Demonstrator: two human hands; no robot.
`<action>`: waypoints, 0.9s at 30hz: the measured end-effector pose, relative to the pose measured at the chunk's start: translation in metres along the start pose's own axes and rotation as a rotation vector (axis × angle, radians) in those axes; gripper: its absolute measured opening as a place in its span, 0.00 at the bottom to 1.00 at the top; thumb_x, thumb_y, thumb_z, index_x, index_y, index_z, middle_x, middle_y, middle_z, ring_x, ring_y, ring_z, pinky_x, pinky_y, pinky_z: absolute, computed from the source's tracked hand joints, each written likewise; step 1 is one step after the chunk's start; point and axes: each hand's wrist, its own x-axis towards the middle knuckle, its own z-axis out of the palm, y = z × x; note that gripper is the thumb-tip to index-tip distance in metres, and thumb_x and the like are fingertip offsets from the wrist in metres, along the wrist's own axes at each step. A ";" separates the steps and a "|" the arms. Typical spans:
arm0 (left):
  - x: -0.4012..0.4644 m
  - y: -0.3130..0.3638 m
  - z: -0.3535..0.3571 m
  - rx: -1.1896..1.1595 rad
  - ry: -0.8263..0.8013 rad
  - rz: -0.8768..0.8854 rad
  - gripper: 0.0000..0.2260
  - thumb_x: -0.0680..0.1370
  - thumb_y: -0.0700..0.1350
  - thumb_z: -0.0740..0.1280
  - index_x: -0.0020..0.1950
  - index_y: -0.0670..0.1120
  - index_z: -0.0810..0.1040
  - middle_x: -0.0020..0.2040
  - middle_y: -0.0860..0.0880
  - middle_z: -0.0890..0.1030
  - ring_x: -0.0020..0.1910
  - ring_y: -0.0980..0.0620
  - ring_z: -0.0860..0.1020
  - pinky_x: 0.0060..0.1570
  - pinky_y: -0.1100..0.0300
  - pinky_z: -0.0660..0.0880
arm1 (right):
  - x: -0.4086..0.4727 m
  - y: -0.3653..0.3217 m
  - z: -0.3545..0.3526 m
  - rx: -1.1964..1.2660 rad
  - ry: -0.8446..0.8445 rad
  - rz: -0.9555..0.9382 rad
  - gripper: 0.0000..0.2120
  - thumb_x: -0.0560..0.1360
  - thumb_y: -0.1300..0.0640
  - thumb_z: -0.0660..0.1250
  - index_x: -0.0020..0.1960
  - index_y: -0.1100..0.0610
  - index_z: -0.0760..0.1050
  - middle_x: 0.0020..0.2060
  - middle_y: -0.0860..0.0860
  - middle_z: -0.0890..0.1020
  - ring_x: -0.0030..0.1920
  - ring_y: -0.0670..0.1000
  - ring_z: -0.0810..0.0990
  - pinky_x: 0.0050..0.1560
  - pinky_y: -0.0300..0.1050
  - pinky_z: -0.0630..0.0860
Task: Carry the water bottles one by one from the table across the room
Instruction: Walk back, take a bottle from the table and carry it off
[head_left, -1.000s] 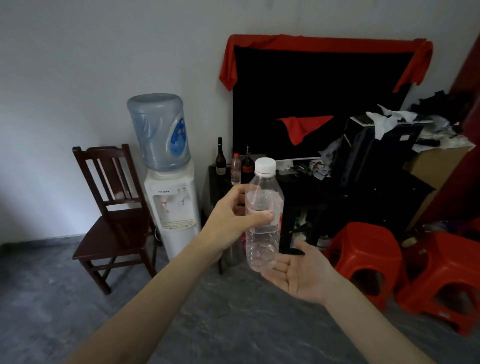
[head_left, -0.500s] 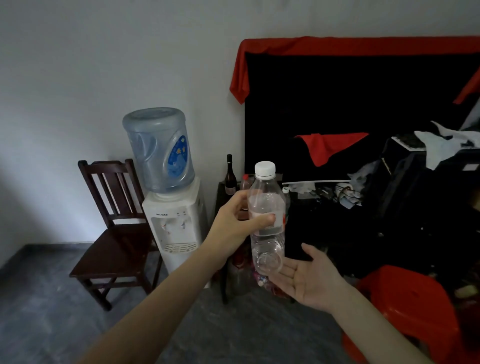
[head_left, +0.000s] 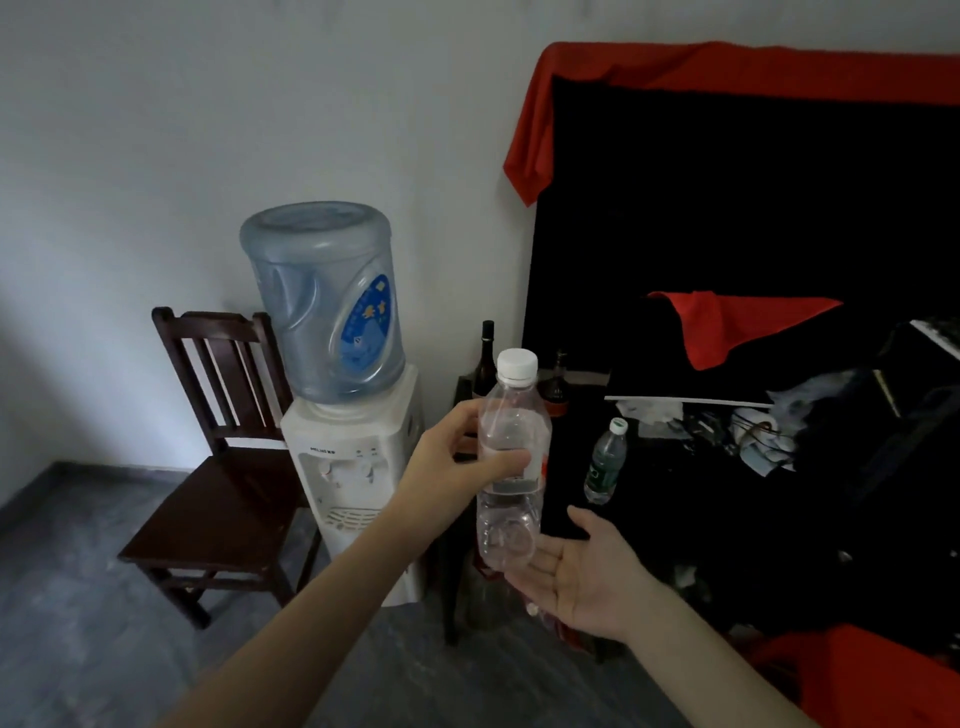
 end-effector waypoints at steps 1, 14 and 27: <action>0.013 -0.004 -0.006 0.005 0.000 -0.002 0.25 0.67 0.54 0.77 0.63 0.53 0.79 0.55 0.50 0.86 0.57 0.48 0.84 0.62 0.42 0.79 | 0.012 -0.007 0.008 -0.004 0.020 0.004 0.34 0.82 0.40 0.54 0.64 0.71 0.75 0.58 0.67 0.82 0.55 0.64 0.84 0.50 0.54 0.83; 0.171 -0.043 -0.043 0.002 -0.070 -0.012 0.26 0.66 0.55 0.77 0.63 0.53 0.79 0.54 0.52 0.86 0.56 0.51 0.83 0.64 0.44 0.78 | 0.112 -0.107 0.038 0.070 0.083 -0.040 0.34 0.81 0.40 0.55 0.65 0.71 0.74 0.59 0.68 0.81 0.62 0.64 0.80 0.62 0.54 0.76; 0.324 -0.051 0.033 0.044 -0.187 0.058 0.22 0.74 0.39 0.77 0.65 0.52 0.78 0.56 0.51 0.85 0.56 0.51 0.83 0.58 0.57 0.80 | 0.162 -0.264 -0.017 -0.014 0.193 -0.134 0.32 0.83 0.43 0.53 0.62 0.71 0.76 0.54 0.67 0.83 0.52 0.64 0.85 0.59 0.56 0.80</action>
